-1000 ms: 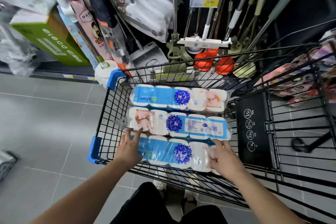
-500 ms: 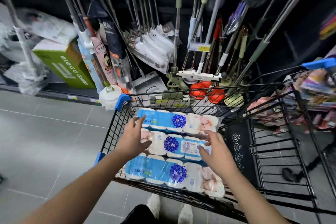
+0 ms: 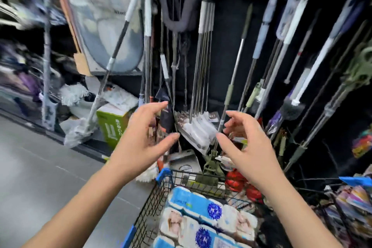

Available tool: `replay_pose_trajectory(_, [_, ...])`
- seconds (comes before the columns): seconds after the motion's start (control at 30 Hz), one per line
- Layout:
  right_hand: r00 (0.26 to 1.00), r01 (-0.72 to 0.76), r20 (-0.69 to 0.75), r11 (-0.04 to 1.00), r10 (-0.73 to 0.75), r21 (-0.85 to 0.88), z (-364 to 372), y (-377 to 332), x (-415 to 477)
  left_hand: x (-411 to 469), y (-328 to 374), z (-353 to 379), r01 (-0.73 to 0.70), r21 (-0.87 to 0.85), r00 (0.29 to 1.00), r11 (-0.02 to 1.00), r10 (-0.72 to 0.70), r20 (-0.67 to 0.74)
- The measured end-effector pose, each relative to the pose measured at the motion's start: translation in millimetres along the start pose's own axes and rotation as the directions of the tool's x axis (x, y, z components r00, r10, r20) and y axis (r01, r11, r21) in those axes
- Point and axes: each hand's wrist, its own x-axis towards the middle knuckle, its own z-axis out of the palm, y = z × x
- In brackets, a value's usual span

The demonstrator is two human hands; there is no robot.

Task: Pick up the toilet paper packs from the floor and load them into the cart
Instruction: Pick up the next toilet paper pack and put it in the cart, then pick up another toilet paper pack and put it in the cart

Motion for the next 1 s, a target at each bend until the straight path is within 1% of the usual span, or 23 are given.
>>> replay_pose_trajectory(0.1, [0.997,0.078,0.007,0.993,-0.079,0.085,-7,-43,21,5,28,-43,-0.05,0.015,0.993,0.999,0.052,-0.104])
replay_pose_trajectory(0.2, [0.987,0.153,0.023,0.969,-0.16,0.194,-3,-73,25,-11,47,-75,-0.047,0.058,0.982,0.997,0.057,-0.18])
replay_pose_trajectory(0.33, [0.959,0.226,0.105,0.932,-0.265,0.284,18,-97,25,-53,62,-111,0.014,0.163,0.95,0.987,0.038,-0.309])
replay_pose_trajectory(0.43, [0.924,0.275,0.164,0.897,-0.346,0.346,42,-111,23,-88,66,-138,0.114,0.242,0.927,0.964,-0.015,-0.376])
replay_pose_trajectory(0.57, [0.877,0.29,0.216,0.831,-0.43,0.475,83,-136,17,-128,76,-173,0.247,0.271,0.87,0.93,-0.09,-0.485])
replay_pose_trajectory(0.77, [0.813,0.255,0.299,0.767,-0.5,0.589,149,-173,1,-185,69,-215,0.419,0.247,0.743,0.874,-0.173,-0.647])
replay_pose_trajectory(0.9, [0.78,0.255,0.324,0.744,-0.535,0.617,190,-194,5,-205,43,-244,0.483,0.214,0.671,0.849,-0.202,-0.714])
replay_pose_trajectory(1.0, [0.763,0.26,0.333,0.734,-0.554,0.627,231,-212,13,-215,21,-268,0.504,0.208,0.645,0.838,-0.206,-0.736])
